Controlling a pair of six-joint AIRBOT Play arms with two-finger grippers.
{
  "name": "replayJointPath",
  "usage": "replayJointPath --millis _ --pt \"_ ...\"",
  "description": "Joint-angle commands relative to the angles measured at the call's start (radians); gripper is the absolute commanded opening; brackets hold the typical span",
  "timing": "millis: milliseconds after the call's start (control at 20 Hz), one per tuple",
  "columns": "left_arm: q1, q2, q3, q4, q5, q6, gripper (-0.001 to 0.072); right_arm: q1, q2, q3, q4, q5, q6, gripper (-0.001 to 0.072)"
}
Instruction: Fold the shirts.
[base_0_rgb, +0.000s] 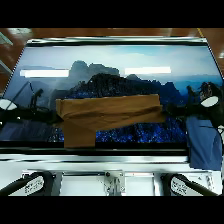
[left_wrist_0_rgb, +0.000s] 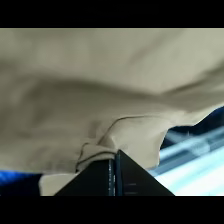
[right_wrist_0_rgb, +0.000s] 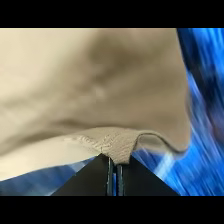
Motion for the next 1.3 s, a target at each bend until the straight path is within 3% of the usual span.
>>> replayJointPath --millis 0,200,400,700,750,800,850,900,950,1050,1250 --pt "0.001 -0.096 0.193 0.003 0.014 -0.019 0.0036 0.009 -0.050 0.113 0.097 -0.094 -0.013 0.0063" --pt "0.002 -0.295 0.412 0.002 0.013 -0.054 0.0036 0.114 -0.195 0.221 0.036 -0.187 -0.013 0.0063" --pt "0.040 -0.468 0.603 -0.100 0.013 -0.072 0.0037 0.164 -0.316 0.317 -0.105 -0.234 0.065 0.0063" --pt "0.037 -0.641 0.631 -0.110 -0.076 -0.109 0.0053 0.175 -0.403 0.328 -0.091 -0.233 0.085 0.0084" --pt "0.039 -0.650 0.631 -0.110 -0.095 -0.119 0.0211 0.175 -0.404 0.328 -0.081 -0.229 0.075 0.0389" --pt "0.042 -0.650 0.632 -0.110 -0.117 -0.121 0.0462 0.172 -0.397 0.330 -0.076 -0.203 0.034 0.0689" --pt "0.049 -0.649 0.640 -0.109 -0.156 -0.121 0.0605 0.163 -0.386 0.345 -0.101 -0.153 0.000 0.0689" --pt "0.060 -0.648 0.655 -0.109 -0.199 -0.119 0.0545 0.148 -0.374 0.357 -0.142 -0.115 0.002 0.0689" --pt "0.070 -0.645 0.672 -0.110 -0.238 -0.120 0.0426 0.124 -0.360 0.361 -0.176 -0.090 0.019 0.0689" --pt "0.073 -0.618 0.683 -0.111 -0.266 -0.119 0.0422 0.066 -0.361 0.361 -0.163 -0.018 0.095 0.0690" --pt "0.013 -0.577 0.682 -0.112 -0.264 -0.120 0.0422 0.047 -0.455 0.360 -0.014 0.030 0.079 0.0690"
